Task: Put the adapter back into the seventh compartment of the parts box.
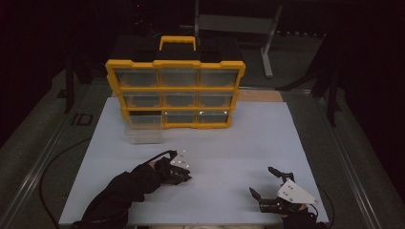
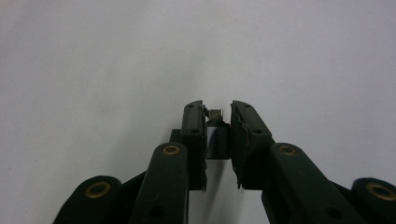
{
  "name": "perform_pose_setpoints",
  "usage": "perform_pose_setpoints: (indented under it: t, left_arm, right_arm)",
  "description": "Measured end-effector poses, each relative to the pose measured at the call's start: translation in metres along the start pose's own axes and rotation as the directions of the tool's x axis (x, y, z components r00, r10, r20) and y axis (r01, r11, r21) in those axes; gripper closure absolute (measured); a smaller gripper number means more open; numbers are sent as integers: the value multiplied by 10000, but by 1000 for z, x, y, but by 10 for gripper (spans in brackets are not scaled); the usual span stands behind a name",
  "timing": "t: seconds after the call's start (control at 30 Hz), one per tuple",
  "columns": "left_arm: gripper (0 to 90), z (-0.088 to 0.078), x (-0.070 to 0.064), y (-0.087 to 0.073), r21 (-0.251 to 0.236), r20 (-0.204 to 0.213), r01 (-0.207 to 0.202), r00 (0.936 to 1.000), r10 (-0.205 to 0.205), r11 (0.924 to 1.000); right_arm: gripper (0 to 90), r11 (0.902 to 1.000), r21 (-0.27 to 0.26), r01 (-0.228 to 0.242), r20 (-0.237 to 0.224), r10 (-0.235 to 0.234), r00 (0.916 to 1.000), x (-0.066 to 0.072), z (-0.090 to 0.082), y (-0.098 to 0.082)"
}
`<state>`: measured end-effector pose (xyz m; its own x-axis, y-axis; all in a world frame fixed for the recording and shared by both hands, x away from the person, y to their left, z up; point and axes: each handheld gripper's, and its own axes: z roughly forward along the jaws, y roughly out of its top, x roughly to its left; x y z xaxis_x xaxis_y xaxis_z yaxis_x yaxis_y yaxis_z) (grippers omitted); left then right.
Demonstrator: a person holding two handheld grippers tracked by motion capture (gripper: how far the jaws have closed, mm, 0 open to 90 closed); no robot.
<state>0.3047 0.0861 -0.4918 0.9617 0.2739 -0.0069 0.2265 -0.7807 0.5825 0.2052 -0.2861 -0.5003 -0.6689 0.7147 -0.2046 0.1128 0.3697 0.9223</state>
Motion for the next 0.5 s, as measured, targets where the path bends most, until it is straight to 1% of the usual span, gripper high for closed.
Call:
perform_pose_setpoints:
  t: [0.1,0.13,0.2,0.23,0.5]
  left_arm:
    - [767,-3,0,2,10,-56,4,10000,-4,10000]
    - [767,-5,0,2,33,8,20,10000,-20,10000]
    - [767,-5,0,3,56,-13,0,10000,0,10000]
    - [767,-7,0,4,85,-4,63,10000,-63,9999]
    - [767,-12,1,8,106,90,-47,9999,46,9999]
  right_arm:
    - [83,10000,2,-8,-9,8,10000,0,0,0]
    - [82,10000,4,-7,-8,7,10000,0,0,0]
    - [82,10000,6,-8,-8,8,10000,0,0,0]
    - [83,10000,3,-7,-2,7,10000,0,0,0]
    - [83,10000,0,-30,9,30,10000,0,0,0]
